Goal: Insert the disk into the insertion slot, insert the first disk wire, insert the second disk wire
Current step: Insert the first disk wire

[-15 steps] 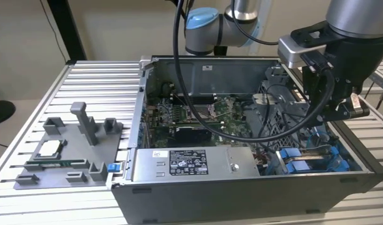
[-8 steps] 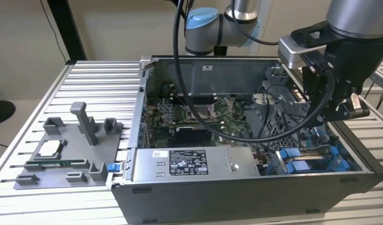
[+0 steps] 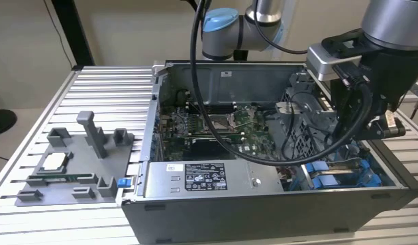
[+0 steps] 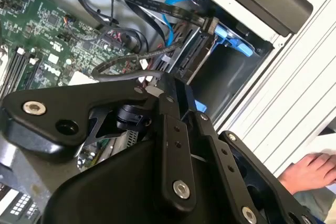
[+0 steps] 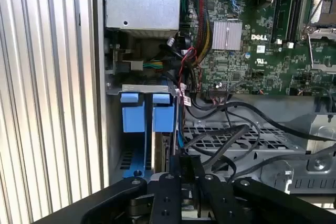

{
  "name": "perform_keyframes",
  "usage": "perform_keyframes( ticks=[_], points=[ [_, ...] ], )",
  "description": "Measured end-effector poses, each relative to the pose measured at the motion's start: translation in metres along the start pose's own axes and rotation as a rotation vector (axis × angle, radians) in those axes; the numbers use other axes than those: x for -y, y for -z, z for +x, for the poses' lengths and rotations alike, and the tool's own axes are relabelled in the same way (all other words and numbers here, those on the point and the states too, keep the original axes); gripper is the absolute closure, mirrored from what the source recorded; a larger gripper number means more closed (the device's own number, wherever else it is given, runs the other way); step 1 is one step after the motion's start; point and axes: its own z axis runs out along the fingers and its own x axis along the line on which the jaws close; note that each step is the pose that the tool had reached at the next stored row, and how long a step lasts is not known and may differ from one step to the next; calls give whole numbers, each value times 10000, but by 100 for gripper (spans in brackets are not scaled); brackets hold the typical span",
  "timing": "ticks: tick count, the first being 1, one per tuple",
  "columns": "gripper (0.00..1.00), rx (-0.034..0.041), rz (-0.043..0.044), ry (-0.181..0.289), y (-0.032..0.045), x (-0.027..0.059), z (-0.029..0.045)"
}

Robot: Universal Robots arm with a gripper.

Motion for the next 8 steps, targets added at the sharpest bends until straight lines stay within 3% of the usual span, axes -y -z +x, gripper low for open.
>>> perform_keyframes(
  ticks=[8],
  points=[
    [100, -1, -427, -24, -57, 60, 127]
  ],
)
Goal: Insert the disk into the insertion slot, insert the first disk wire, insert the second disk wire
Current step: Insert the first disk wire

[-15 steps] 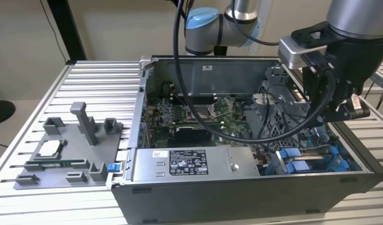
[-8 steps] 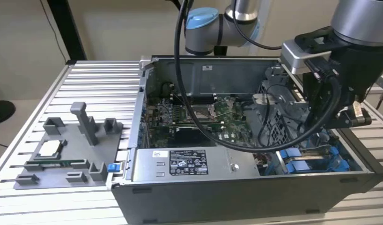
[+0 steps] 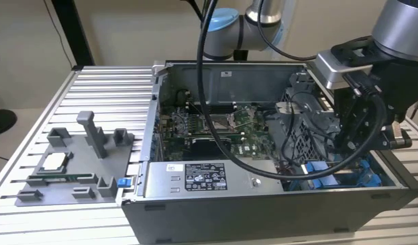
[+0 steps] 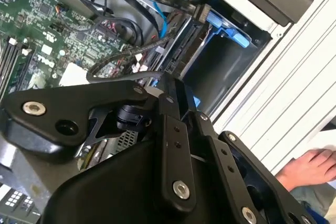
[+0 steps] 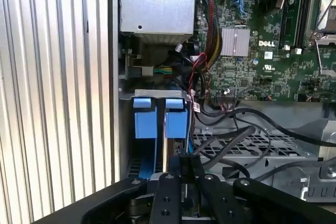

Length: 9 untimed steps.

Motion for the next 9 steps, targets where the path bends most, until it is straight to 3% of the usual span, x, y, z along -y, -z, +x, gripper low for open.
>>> perform_keyframes(
  ticks=[5, 9],
  points=[
    [100, 24, -239, -15, -33, 78, 68],
    [100, 205, -346, -37, -57, 134, 116]
  ],
)
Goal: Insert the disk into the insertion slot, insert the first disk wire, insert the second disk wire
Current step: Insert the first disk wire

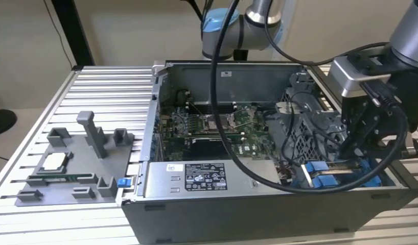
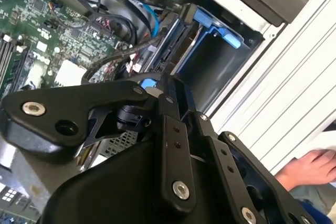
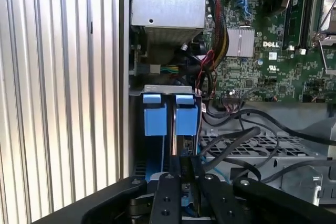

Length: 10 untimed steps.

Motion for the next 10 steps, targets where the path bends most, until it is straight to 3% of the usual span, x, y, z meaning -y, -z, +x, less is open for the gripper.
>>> perform_keyframes(
  ticks=[6, 10],
  points=[
    [100, 190, -71, -19, -56, 110, 24],
    [100, 219, -89, -22, -103, 244, 28]
  ],
)
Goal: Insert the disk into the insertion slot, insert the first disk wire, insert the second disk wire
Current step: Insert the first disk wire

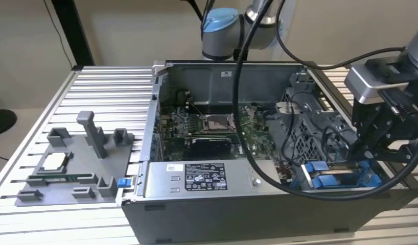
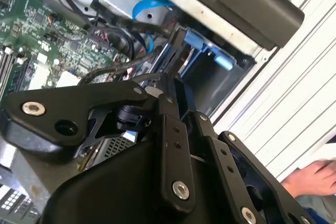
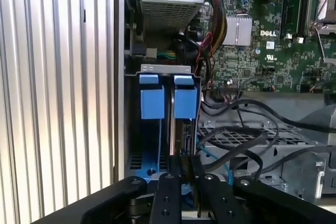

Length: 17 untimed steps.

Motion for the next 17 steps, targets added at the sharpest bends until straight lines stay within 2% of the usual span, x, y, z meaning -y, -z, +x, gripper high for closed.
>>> perform_keyframes(
  ticks=[2, 10, 17],
  points=[
    [100, 2, -2, 1, -16, 40, 1],
    [100, 1, -1, 0, -36, 40, -14],
    [100, -1, -1, 0, -148, 34, -47]
  ],
)
